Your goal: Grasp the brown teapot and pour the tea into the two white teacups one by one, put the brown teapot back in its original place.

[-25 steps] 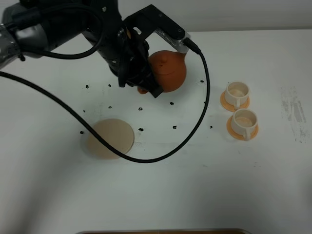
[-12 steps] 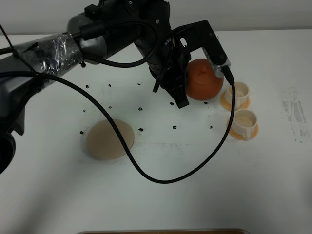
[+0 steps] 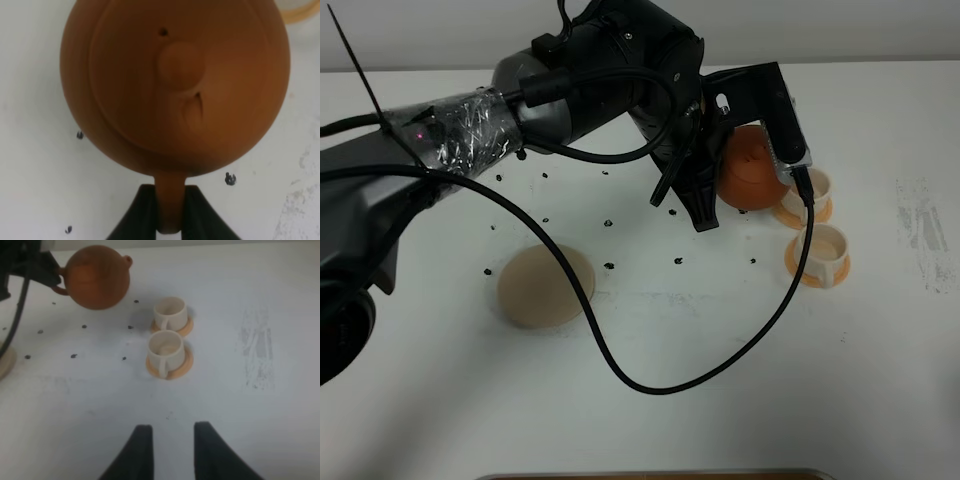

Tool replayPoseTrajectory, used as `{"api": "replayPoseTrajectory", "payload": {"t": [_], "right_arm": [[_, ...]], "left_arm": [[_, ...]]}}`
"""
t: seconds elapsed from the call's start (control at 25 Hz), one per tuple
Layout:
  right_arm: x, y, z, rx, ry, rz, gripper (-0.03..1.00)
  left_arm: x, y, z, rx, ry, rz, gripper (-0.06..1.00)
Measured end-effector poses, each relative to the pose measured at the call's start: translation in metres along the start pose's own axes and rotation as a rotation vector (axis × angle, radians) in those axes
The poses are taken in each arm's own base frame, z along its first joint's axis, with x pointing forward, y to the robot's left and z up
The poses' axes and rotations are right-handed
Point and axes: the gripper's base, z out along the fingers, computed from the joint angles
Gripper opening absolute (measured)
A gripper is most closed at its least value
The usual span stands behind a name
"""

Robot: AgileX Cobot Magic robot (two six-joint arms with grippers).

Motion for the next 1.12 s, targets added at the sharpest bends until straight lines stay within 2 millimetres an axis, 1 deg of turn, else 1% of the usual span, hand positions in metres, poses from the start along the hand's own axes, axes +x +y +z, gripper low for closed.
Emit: {"api": "replayPoseTrajectory", "payload": {"t": [0.24, 0.4, 0.84, 1.12], "right_arm": [[0.000, 0.000, 0.000, 0.000, 0.000, 0.000, 0.23], [0.000, 0.000, 0.000, 0.000, 0.000, 0.000, 0.23], [0.000, 0.000, 0.000, 0.000, 0.000, 0.000, 0.23], [0.000, 0.000, 0.000, 0.000, 0.000, 0.000, 0.23]], "left_arm": [[-0.004, -0.012, 0.015, 0.022, 0.006, 0.126, 0.13], [-0.008, -0.015, 0.017, 0.014, 0.003, 0.171, 0.13], [-0.008, -0.015, 0.020, -0.052, 0.053, 0.274, 0.13], [-0.011, -0.022, 0.028, -0.052, 0.058, 0.336, 0.13]]}}
